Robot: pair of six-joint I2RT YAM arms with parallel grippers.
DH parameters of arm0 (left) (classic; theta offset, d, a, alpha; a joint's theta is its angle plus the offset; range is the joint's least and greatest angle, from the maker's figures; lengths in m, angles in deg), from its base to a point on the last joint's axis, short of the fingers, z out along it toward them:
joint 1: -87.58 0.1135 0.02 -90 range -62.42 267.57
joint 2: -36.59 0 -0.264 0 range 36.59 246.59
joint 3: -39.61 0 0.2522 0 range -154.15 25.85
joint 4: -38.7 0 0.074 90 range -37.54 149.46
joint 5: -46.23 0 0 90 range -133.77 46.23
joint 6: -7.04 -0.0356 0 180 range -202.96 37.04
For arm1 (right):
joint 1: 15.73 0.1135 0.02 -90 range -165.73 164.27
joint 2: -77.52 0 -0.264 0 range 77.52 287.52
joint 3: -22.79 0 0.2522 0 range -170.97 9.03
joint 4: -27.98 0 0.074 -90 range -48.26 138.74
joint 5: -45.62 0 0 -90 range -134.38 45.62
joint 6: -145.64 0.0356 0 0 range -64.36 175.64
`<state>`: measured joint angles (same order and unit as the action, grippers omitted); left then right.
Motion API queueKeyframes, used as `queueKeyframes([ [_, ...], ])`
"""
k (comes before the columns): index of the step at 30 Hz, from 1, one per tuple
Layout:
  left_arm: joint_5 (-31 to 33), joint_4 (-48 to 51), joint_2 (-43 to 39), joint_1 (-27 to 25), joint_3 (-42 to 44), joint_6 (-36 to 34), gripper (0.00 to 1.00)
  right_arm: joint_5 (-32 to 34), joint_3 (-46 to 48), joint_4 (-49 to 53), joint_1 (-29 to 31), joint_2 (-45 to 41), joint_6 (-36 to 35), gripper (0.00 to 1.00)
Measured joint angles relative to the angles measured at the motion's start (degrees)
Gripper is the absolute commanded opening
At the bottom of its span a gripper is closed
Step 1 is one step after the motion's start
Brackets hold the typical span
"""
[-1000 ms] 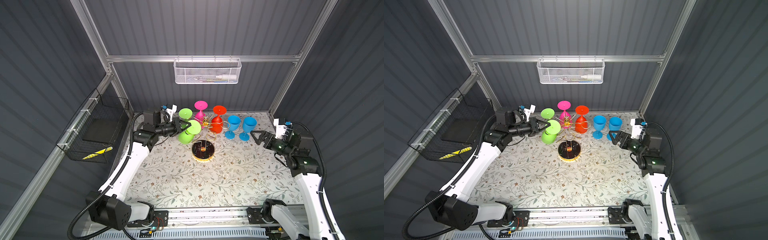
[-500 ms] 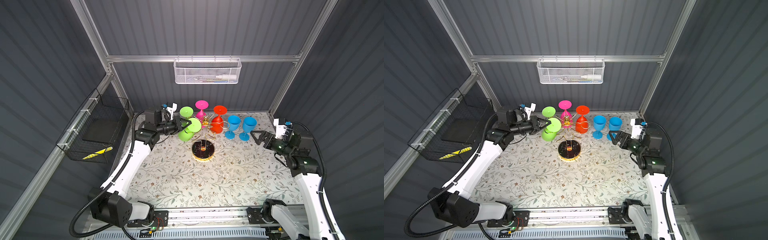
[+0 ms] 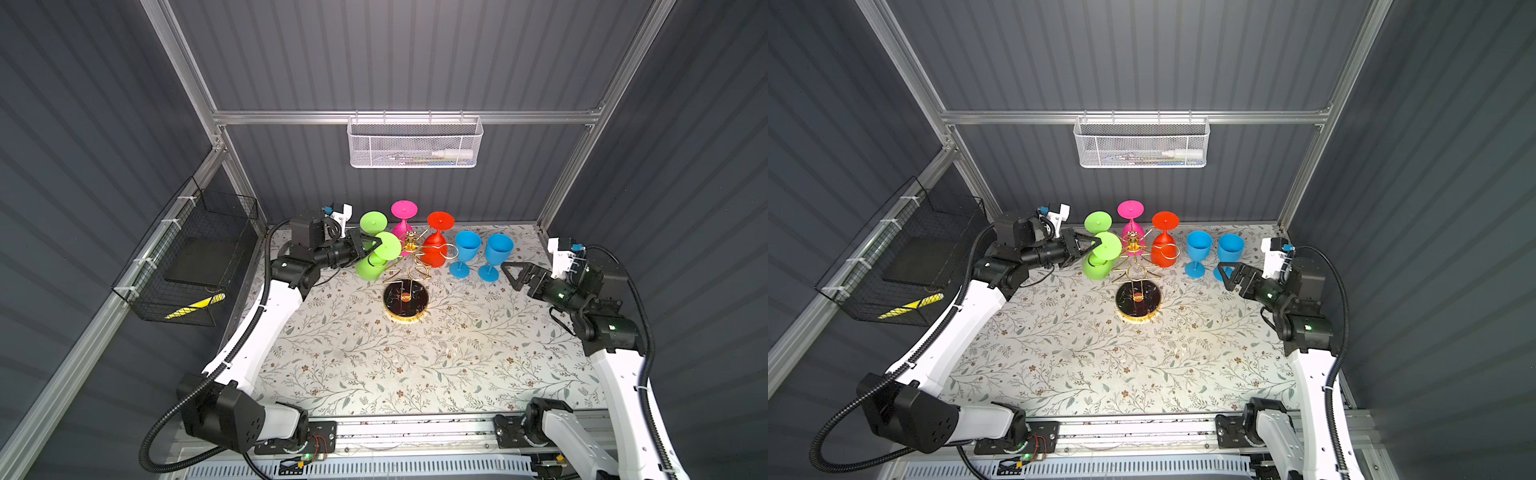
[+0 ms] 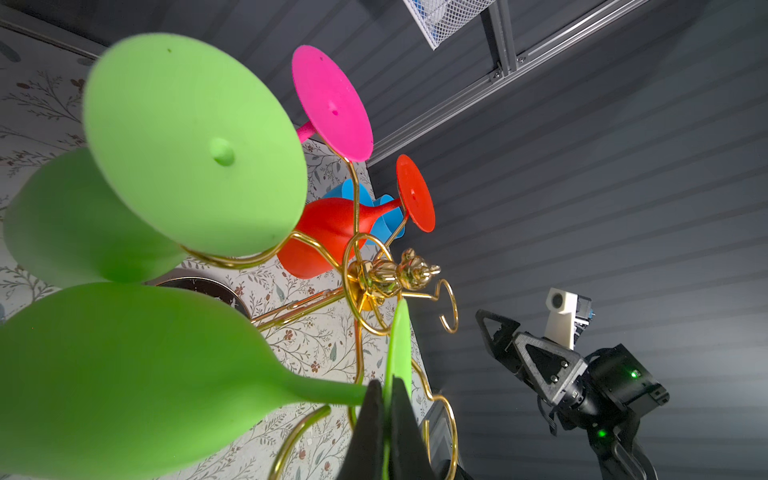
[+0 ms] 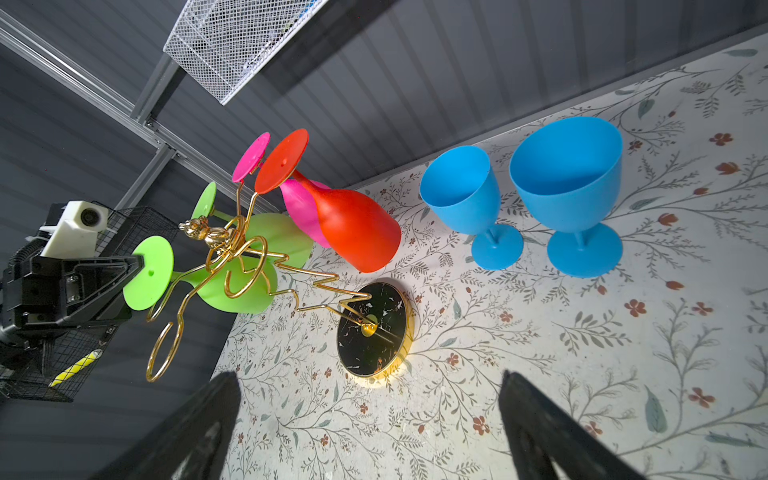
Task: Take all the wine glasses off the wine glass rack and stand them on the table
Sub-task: 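Close the left gripper on the green glass stem and lift it off its hook, then pull the green glass off the rack with the left gripper while the right reaches over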
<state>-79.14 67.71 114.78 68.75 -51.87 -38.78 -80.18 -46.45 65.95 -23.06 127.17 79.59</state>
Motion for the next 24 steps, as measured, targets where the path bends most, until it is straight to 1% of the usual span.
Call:
queueKeyframes([
  [6,1.8,-0.9,-0.2,0.0,0.1,0.2,0.00,0.0,0.0,0.4,0.0,-0.1,-0.2,0.99],
  [10,3.7,0.3,-1.2,0.2,0.3,-0.3,0.00,0.0,0.0,0.7,0.0,-0.1,-0.2,0.99],
  [17,4.8,2.3,-5.1,3.7,1.4,-0.7,0.00,0.0,0.0,1.0,0.0,-0.4,-0.6,0.99],
  [24,5.3,6.8,-9.6,7.9,2.0,-2.5,0.00,0.0,0.0,1.0,0.0,-0.5,-0.9,0.99],
])
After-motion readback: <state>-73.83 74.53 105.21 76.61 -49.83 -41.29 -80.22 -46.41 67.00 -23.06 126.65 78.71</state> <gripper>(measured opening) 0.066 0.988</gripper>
